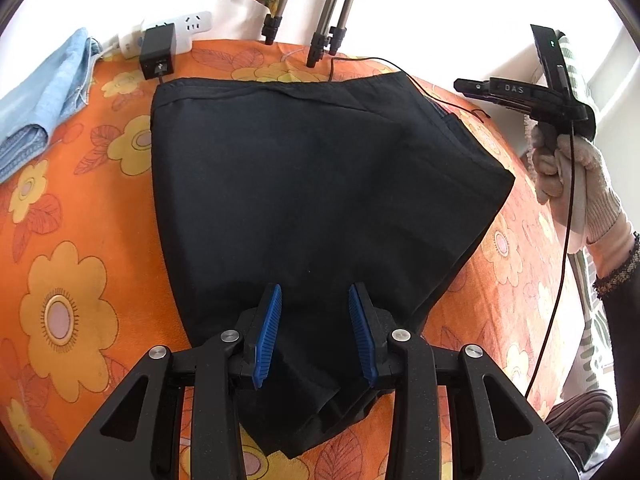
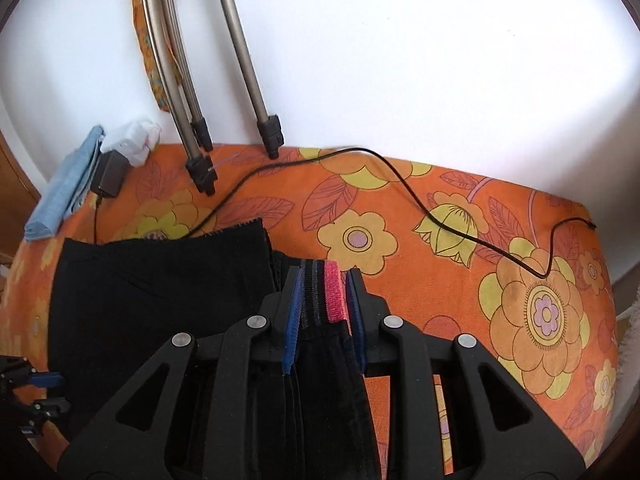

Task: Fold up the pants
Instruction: 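Lay the black pants flat on the bedspread and open the right gripper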

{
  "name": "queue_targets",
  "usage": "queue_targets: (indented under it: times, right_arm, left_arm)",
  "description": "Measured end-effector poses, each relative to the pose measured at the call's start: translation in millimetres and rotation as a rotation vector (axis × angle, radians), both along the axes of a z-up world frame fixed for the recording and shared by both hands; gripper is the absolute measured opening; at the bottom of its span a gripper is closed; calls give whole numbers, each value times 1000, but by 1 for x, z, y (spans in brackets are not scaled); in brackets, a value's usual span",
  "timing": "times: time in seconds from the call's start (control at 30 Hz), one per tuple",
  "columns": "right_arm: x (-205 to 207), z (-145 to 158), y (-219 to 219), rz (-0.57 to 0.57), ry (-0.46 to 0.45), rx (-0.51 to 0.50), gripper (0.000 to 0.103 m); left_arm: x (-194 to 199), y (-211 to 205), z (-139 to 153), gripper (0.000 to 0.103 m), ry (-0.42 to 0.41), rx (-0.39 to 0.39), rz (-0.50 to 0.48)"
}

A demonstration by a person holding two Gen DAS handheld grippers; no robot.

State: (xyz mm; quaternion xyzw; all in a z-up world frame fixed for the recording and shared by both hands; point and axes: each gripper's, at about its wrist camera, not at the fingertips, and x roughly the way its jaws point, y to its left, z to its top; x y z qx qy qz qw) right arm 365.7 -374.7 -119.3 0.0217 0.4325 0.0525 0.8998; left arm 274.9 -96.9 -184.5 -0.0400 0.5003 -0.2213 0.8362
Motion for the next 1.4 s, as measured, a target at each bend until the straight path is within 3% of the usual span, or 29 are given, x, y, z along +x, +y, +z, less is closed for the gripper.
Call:
queue_targets:
  times: [0.13,0.23,0.43,0.57,0.67,0.77,0.87,0.97,1.07,1.17,1.3,1.4]
  right_arm:
    - [-25,11,12,73,3,72,23]
    - [-42,-1,31,113,38,75,23]
    - [-78,-25,55,158,63,-28,23]
    - [-81,-50,65,157,80,-201,23]
    - [-77,-54,57,110,90,-168,23]
    - [-74,-58,55,98,105,-231,24]
    - [-73,-51,52,61,114,-216,24]
    - [-79,-33,60,49,86,-193,24]
    - [-87,-12,77,83,72,-125,30]
    - [-93,7,108,149,74,-48,39]
    - [-90,20,164,258,75,19,39]
    - [-77,13,209,322,132,76,39]
  left_arm:
    - [-6,9,11,34,-35,2,15]
    - [-11,18,17,34,-54,13,29]
    - [-21,35,17,34,-56,25,30]
    - [-27,31,6,34,-18,37,0]
    - [-31,30,2,34,-7,52,-4]
    - [-35,38,5,34,-15,46,17]
    - [-35,50,3,34,4,24,71]
    - [-38,56,-3,43,41,-9,108]
    - [-39,56,-7,43,63,-30,118]
    - [-39,59,-8,43,79,-58,141]
    - [-43,64,-9,43,100,-92,164]
    - [-46,64,-8,43,92,-108,170]
